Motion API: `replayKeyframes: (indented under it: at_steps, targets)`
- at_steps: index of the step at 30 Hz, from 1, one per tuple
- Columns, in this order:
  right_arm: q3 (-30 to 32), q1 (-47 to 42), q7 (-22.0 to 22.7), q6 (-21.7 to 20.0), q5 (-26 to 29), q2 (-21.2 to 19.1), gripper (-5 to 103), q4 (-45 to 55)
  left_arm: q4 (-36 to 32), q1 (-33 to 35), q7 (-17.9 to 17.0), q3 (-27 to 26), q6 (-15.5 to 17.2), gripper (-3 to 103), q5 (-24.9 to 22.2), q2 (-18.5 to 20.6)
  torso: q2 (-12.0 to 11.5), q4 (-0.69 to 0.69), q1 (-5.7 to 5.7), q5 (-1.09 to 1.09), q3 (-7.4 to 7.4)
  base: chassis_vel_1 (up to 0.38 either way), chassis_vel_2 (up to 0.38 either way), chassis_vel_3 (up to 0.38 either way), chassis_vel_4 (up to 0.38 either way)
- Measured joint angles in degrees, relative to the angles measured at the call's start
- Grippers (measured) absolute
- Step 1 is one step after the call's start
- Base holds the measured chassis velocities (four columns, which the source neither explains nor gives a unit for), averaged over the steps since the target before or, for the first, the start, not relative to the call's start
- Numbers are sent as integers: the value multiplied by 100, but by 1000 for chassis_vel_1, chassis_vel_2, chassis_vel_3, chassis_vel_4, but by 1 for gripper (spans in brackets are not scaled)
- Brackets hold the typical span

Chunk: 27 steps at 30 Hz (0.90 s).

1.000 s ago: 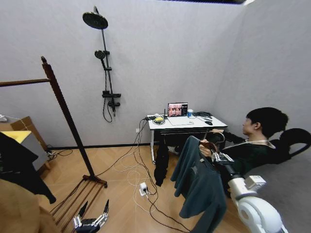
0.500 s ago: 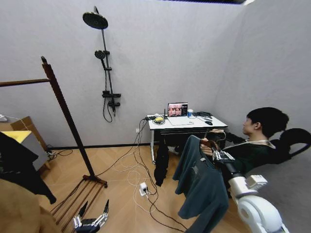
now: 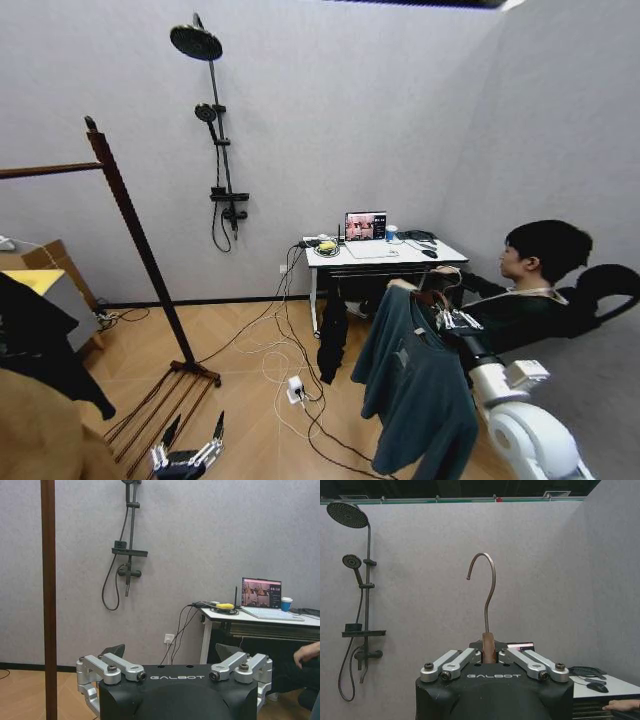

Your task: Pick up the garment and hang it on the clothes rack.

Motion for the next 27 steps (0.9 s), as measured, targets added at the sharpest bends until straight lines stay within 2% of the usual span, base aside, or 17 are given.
replayKeyframes:
  at_steps: [7, 19, 23, 27]
  targets:
    - [-14, -15, -39, 17, 0, 21, 10, -8, 0, 0, 0, 0, 0, 100, 0, 0, 0, 0, 0, 0, 0, -106, 118, 112, -122]
    - [-133, 44, -121, 248, -114, 26, 10, -154, 0, -1, 0, 0, 0, 100, 0, 0, -4, 0, 7, -1, 1, -244, 224, 238, -240]
    - [-217, 109, -199, 271, -103, 3, 10, -236, 0, -1, 0, 1, 0, 100, 0, 0, -6, 4, 12, 0, 3, -138, 156, 147, -85]
    - [-316, 178, -353, 280, 2, -43, 10, -305, 0, -1, 0, 1, 0, 100, 0, 1, -27, -2, -3, -1, -7, 3, 1, -14, 2]
